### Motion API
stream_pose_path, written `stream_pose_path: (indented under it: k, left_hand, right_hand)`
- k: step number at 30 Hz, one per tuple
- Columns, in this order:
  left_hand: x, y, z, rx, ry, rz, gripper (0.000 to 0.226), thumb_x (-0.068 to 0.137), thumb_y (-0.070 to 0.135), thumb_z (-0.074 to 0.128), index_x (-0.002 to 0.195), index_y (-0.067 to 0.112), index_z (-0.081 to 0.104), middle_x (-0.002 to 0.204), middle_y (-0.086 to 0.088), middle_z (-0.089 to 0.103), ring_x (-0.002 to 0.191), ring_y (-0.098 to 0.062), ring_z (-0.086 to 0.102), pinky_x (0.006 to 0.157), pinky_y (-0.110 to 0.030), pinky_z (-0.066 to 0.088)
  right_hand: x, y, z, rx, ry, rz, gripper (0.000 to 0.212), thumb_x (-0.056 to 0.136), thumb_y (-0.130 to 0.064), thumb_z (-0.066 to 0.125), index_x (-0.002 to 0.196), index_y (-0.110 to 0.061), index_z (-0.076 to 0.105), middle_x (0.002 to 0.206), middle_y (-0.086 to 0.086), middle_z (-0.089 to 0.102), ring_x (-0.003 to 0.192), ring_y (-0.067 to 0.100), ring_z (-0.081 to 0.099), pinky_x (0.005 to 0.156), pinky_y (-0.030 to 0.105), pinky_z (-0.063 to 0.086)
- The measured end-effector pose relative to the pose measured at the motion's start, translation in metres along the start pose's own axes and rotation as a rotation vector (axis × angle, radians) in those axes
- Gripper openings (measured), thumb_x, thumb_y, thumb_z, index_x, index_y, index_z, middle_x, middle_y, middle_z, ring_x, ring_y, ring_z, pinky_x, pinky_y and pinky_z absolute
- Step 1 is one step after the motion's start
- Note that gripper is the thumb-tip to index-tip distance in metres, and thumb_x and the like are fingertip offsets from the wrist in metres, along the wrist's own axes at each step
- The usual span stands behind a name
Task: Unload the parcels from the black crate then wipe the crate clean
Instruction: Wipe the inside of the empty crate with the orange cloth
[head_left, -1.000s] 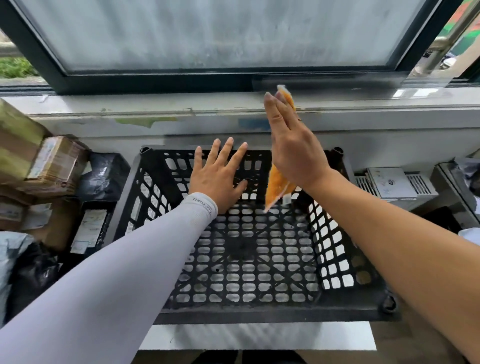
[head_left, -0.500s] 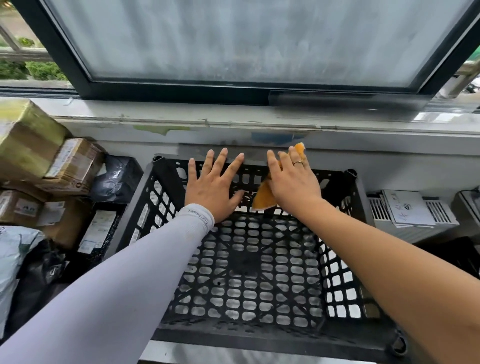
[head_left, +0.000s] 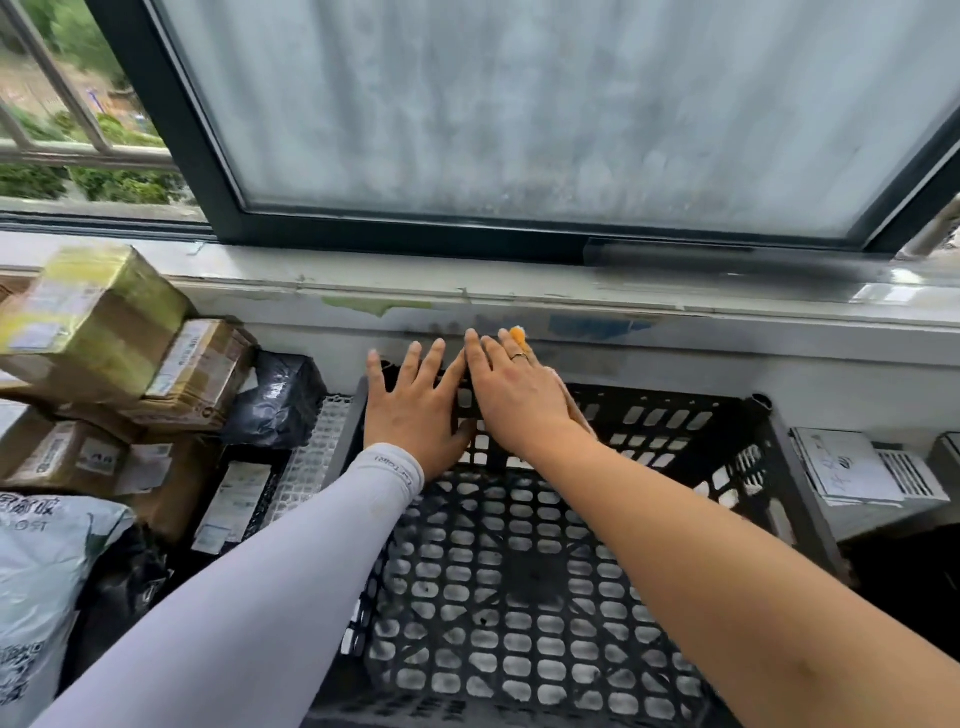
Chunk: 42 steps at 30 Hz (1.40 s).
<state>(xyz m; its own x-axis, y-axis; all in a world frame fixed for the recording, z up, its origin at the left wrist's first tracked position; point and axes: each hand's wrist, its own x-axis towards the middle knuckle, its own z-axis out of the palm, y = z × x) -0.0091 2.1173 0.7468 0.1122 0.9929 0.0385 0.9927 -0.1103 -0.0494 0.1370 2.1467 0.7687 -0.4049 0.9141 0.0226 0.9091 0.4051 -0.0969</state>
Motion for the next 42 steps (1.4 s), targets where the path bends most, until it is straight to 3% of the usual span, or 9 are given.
stream_pose_path:
  k: [4, 11, 16, 23, 34, 42]
  left_hand:
    - [-0.001, 0.002, -0.001, -0.020, 0.004, 0.000, 0.085, 0.098, 0.063, 0.038, 0.164, 0.032, -0.005, 0.174, 0.000, 0.000, 0.160, -0.026, -0.001, 0.121, -0.069, -0.007]
    - [-0.003, 0.003, 0.007, -0.009, 0.054, -0.008, 0.087, 0.097, 0.061, 0.039, 0.163, 0.035, -0.012, 0.174, -0.001, 0.004, 0.160, -0.028, 0.002, 0.120, -0.069, -0.007]
    - [-0.003, 0.005, 0.011, 0.000, 0.083, -0.022, 0.087, 0.097, 0.062, 0.039, 0.163, 0.035, -0.010, 0.174, -0.002, 0.007, 0.160, -0.029, 0.004, 0.120, -0.069, -0.006]
    - [-0.002, 0.007, 0.013, 0.018, 0.094, -0.035, 0.090, 0.096, 0.064, 0.042, 0.163, 0.035, -0.010, 0.173, -0.002, 0.008, 0.160, -0.029, 0.005, 0.120, -0.069, -0.004]
    - [0.000, 0.007, 0.022, 0.025, 0.141, -0.044, 0.093, 0.093, 0.063, 0.047, 0.164, 0.034, -0.005, 0.173, -0.004, 0.014, 0.159, -0.031, 0.011, 0.119, -0.069, -0.002]
    - [-0.001, 0.005, 0.023, 0.021, 0.142, -0.036, 0.091, 0.094, 0.062, 0.041, 0.163, 0.034, -0.011, 0.173, -0.003, 0.009, 0.159, -0.030, 0.008, 0.119, -0.069, -0.006]
  right_hand:
    - [0.005, -0.004, 0.000, 0.034, -0.004, -0.027, 0.088, 0.100, -0.023, 0.059, 0.165, -0.016, -0.001, 0.171, 0.005, 0.014, 0.159, 0.024, 0.005, 0.125, 0.049, 0.017]
    - [-0.012, 0.042, 0.007, -0.031, -0.049, 0.033, 0.087, 0.103, -0.031, 0.055, 0.164, -0.024, -0.007, 0.172, 0.000, 0.010, 0.159, 0.022, 0.000, 0.124, 0.055, 0.026]
    - [-0.034, 0.091, 0.002, -0.132, -0.034, 0.022, 0.086, 0.105, -0.040, 0.052, 0.164, -0.019, -0.007, 0.170, 0.006, 0.018, 0.159, 0.026, 0.007, 0.127, 0.040, 0.007]
    - [-0.057, 0.144, -0.008, -0.159, -0.084, 0.098, 0.091, 0.100, -0.053, 0.056, 0.165, -0.017, 0.003, 0.164, 0.006, 0.031, 0.156, 0.027, 0.018, 0.127, 0.040, 0.016]
    - [-0.071, 0.171, -0.013, -0.208, -0.143, 0.186, 0.073, 0.106, -0.040, 0.050, 0.162, -0.009, 0.015, 0.162, 0.013, 0.033, 0.156, 0.032, 0.018, 0.126, 0.044, 0.020]
    - [-0.057, 0.154, -0.012, -0.271, -0.035, -0.151, 0.058, 0.102, -0.008, 0.047, 0.156, 0.005, 0.031, 0.152, 0.026, 0.047, 0.149, 0.040, 0.036, 0.118, 0.048, 0.035]
